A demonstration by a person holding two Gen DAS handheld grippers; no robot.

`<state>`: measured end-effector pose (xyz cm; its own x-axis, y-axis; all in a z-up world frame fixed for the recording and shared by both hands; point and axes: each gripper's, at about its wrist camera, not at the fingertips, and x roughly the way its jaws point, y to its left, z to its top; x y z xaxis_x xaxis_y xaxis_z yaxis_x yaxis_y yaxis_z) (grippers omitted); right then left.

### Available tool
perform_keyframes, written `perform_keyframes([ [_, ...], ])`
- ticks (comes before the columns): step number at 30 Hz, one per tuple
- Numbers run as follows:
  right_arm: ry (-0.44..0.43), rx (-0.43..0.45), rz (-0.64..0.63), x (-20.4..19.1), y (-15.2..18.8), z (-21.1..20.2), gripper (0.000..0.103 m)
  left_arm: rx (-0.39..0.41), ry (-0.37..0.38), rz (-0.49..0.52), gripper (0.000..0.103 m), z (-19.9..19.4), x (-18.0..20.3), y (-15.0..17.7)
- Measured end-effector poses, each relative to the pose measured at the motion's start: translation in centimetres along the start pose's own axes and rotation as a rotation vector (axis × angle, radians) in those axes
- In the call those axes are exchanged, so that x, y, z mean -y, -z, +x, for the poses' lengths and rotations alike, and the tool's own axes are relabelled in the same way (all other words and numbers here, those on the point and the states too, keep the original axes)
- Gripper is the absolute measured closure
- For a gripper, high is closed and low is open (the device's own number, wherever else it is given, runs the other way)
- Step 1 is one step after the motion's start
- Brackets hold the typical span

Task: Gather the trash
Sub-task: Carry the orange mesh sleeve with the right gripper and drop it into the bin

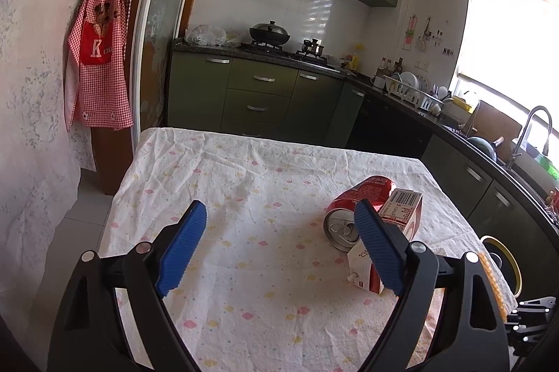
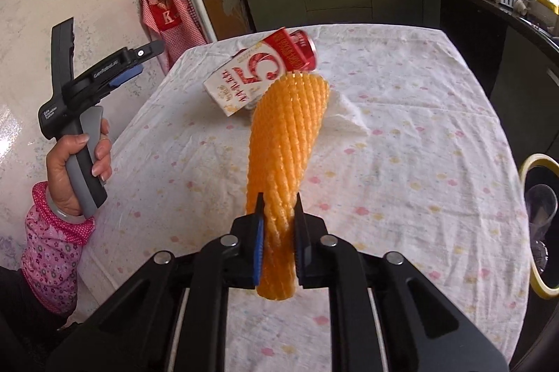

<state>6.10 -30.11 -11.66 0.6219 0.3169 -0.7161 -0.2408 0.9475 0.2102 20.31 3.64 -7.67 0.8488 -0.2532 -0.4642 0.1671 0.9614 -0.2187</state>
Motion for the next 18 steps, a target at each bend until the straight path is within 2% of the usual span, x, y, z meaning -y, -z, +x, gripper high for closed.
perform_keyframes([
  [4,0.138,0.057,0.082,5.1,0.0,-3.2,0.090,-0.004,-0.004,0.007,0.018,0.2,0.1,0.1],
  [8,0.350,0.097,0.178,11.7,0.3,-6.4,0.089,-0.003,-0.013,0.018,0.018,0.3,0.3,0.1],
  [13,0.603,0.071,0.275,19.1,1.7,-8.6,0.086,-0.009,-0.012,0.024,0.018,0.5,0.4,0.2],
  [18,0.728,0.023,0.342,24.5,3.0,-8.5,0.085,-0.013,-0.013,0.024,0.018,0.5,0.4,0.3],
])
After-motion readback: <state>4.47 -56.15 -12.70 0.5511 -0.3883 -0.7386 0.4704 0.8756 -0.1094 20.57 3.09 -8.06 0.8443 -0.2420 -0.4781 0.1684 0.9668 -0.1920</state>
